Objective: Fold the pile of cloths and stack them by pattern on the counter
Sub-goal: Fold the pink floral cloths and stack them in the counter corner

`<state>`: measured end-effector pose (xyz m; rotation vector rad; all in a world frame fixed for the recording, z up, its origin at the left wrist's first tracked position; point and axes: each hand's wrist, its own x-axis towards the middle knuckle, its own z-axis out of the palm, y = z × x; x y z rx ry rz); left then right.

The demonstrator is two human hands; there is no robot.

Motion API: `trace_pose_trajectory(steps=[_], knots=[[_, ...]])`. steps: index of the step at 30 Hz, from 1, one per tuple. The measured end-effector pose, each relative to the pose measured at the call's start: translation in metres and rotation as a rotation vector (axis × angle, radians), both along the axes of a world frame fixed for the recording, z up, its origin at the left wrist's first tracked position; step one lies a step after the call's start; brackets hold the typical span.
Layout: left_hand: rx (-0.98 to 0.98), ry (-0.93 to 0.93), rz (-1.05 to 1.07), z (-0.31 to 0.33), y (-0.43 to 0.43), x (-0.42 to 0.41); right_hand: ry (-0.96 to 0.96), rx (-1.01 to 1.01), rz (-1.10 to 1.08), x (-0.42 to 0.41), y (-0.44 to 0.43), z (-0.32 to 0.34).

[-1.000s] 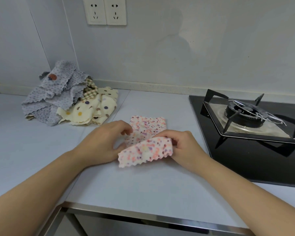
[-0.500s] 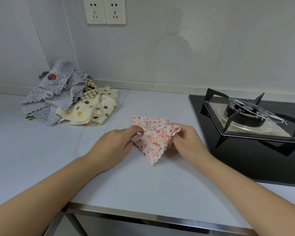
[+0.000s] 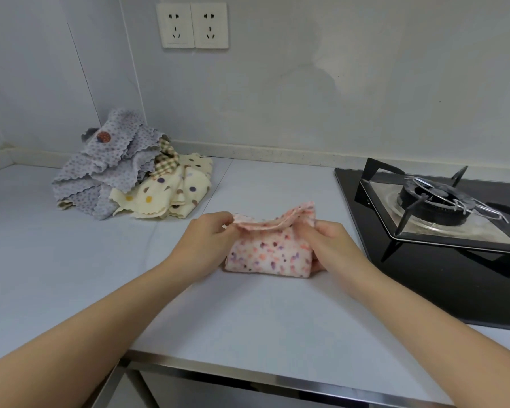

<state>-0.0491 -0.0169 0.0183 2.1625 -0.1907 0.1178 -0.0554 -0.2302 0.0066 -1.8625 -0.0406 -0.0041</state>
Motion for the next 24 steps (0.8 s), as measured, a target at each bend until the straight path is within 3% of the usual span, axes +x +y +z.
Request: trace_pose_trajectory(steps=[6,10,15,20,24], knots=[[0.077,0.23,0.069,0.008,-0.013,-0.007,-0.109,-0.244,-0.069,0.005,0.003,0.001],[0.147,0.212,0.097,0.01,-0.016,-0.011,-0.201,-0.386,-0.091,0.006,0.004,-0.002],[0.111,0.243,0.098,0.009,-0.012,-0.01,-0.169,-0.51,-0.049,0.011,0.005,-0.001],[0.292,0.271,0.064,0.012,-0.01,-0.012,-0.149,-0.722,-0.055,0.017,0.015,0.004],[0.482,0.113,0.06,0.008,-0.012,-0.018,-0.176,-0.855,-0.07,0.017,0.021,0.006]])
